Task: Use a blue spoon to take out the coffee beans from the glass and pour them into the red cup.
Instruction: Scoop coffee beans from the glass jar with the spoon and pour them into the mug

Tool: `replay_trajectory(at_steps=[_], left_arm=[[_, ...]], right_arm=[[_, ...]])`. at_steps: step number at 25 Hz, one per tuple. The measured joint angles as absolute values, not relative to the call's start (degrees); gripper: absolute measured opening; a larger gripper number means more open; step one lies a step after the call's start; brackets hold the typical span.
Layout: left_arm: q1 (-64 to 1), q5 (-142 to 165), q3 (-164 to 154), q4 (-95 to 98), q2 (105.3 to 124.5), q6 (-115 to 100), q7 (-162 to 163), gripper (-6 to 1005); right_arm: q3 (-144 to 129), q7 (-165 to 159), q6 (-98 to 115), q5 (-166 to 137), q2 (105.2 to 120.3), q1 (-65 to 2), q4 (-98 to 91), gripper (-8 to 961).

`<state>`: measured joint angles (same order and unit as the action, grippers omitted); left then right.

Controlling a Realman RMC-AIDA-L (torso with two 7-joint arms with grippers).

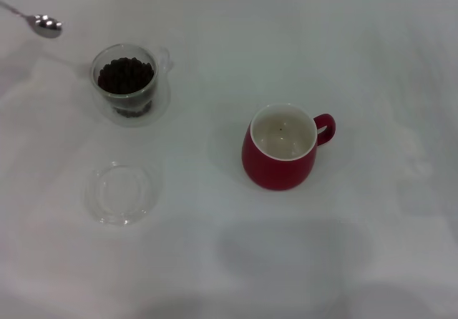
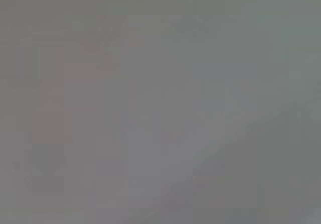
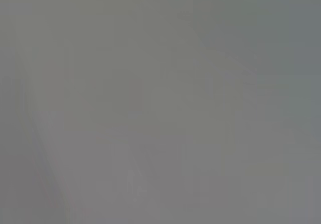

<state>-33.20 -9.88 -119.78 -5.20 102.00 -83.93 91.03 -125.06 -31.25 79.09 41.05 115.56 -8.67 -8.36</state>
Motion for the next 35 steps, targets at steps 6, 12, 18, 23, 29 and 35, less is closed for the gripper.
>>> replay_trajectory(at_steps=[6,12,18,23,29,35], left_arm=[[-38.20,-9.41,-125.89,-5.38,101.61,-78.78,92.11,136],[-41.79,-9.40,-133.41,-6.08,101.97,-75.98,93.32,135],[-43.38,-9.41,-136.78,-7.03,102.79,-72.35,93.52,134],[-44.29,-9.46,-137.03,-7.02,103.82,-70.48,92.08,135],[-45.76,-9.27,-138.03,-6.90,105.15,-68.53,89.77,135],[-47.86,-9.07,-139.85,-6.79,106.57,-66.41,89.52,135]], right_arm=[[-125.07,-33.03,79.33,41.05,115.64,-8.22,-9.00,574],[-125.07,-35.02,80.07,41.05,115.67,-8.18,-8.99,574],[-125.07,-36.77,80.19,41.46,115.67,-8.74,-9.02,574],[-125.07,-37.23,80.19,41.70,115.63,-8.89,-9.65,574],[-125.07,-37.25,80.19,41.74,115.70,-8.84,-10.17,574],[-125.07,-37.27,80.20,41.78,115.69,-8.76,-10.28,574]])
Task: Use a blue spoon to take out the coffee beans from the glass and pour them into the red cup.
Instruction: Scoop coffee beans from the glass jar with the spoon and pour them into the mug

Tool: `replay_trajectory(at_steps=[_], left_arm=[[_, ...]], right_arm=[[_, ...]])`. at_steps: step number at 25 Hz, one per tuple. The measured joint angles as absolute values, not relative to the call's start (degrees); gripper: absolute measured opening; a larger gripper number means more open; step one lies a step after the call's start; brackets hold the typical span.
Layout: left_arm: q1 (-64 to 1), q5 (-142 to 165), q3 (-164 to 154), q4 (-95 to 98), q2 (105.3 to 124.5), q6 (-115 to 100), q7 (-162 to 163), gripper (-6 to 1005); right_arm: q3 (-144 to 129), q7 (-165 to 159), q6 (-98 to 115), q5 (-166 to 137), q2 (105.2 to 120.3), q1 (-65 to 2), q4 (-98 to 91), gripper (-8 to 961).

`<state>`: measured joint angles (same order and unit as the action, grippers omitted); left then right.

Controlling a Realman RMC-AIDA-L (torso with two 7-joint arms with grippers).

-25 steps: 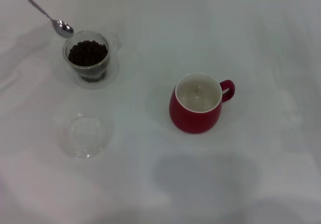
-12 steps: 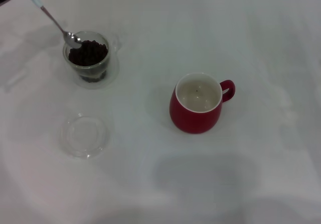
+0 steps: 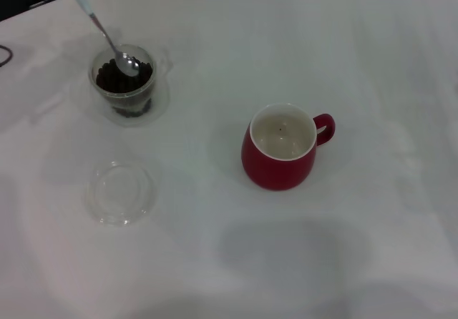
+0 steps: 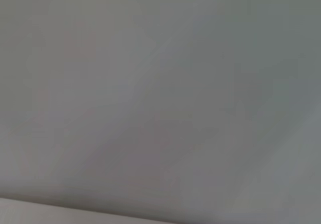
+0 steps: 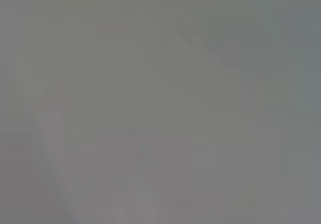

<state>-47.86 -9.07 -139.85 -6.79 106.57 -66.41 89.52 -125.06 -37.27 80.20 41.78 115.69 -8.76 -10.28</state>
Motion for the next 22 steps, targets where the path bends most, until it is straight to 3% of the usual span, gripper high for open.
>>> replay_trajectory(at_steps=[7,22], left_arm=[[-49.49,-8.92,-140.37,-6.72,108.42,-64.25,89.53,134],[-46.40,-11.43,-139.77,-6.51,109.16,-64.20,96.19,135]], right_arm=[[-125.07,-37.27,80.67,42.58,115.59,-8.46,-10.29,574],[-125.06,-37.27,81.50,42.62,115.57,-8.38,-10.26,574]])
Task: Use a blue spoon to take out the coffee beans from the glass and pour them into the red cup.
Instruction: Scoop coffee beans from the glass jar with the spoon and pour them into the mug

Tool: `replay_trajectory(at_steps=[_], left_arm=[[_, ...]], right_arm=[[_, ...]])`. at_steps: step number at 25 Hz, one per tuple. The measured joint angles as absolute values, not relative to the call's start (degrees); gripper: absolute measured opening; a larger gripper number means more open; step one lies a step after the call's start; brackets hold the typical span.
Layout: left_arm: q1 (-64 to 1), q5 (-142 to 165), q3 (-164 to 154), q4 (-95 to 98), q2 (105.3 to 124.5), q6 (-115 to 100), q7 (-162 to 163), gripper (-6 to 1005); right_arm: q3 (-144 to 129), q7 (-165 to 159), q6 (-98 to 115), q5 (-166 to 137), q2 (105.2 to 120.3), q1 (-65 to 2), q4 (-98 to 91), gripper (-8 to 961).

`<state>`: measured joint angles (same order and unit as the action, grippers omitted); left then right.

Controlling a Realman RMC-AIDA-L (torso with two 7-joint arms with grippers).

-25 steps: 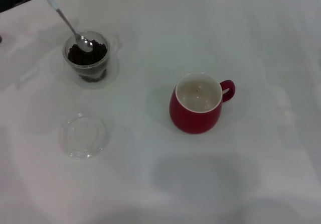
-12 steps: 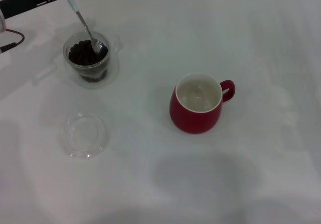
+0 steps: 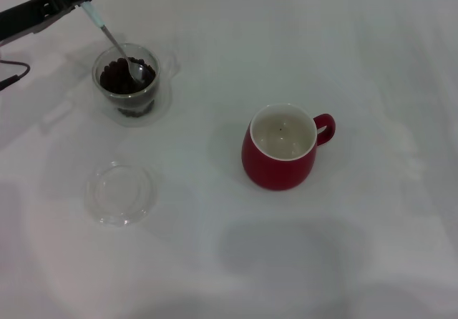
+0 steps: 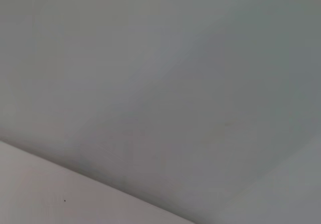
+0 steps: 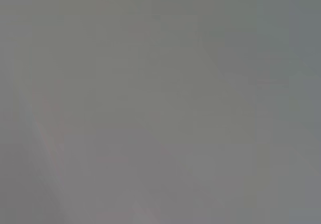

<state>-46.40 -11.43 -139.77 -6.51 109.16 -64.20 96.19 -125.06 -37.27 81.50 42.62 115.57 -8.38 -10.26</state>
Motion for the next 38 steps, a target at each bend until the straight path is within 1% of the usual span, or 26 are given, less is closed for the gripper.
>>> replay_trajectory(at_steps=[19,30,38], left_arm=[[-41.78,-17.23,-139.74,-6.32,109.17,-68.57,102.26,135],[-37.25,-22.80,-139.74,-6.33,108.85,-74.53,103.34,134],[-37.23,-22.82,-140.14,-3.24,109.32,-79.67,103.81,134]], right_arm=[[-124.89,-38.75,83.59,44.65,115.49,-8.76,-10.13,574],[-124.89,-38.76,83.60,44.65,115.49,-8.70,-10.28,574],[-124.97,-38.76,83.24,44.58,115.49,-9.15,-10.35,574]])
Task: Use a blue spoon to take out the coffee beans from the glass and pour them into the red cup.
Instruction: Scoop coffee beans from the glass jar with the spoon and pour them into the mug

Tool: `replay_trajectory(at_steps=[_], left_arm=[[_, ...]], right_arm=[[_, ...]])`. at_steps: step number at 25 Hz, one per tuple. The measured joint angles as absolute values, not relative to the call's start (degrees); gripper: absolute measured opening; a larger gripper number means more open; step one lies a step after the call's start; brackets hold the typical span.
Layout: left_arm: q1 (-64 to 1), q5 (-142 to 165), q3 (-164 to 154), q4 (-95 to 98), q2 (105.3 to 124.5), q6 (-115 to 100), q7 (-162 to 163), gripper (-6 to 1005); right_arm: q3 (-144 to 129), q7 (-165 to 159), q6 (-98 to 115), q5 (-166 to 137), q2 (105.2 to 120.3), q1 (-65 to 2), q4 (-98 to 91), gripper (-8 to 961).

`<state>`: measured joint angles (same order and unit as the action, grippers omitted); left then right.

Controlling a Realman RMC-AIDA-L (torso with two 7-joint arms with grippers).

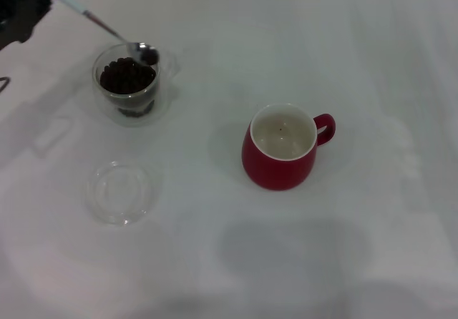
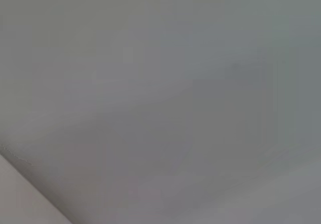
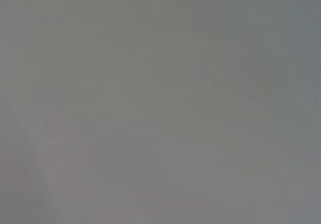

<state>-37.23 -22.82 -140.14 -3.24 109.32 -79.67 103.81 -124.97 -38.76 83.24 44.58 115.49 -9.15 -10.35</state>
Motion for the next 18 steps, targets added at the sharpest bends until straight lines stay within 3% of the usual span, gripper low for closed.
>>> replay_trajectory(at_steps=[18], left_arm=[[-53.70,-3.27,-140.18,-0.67,111.40,-75.61,103.38,134]], right_arm=[[-125.58,-38.76,83.33,44.29,115.64,-8.96,-10.35,574]])
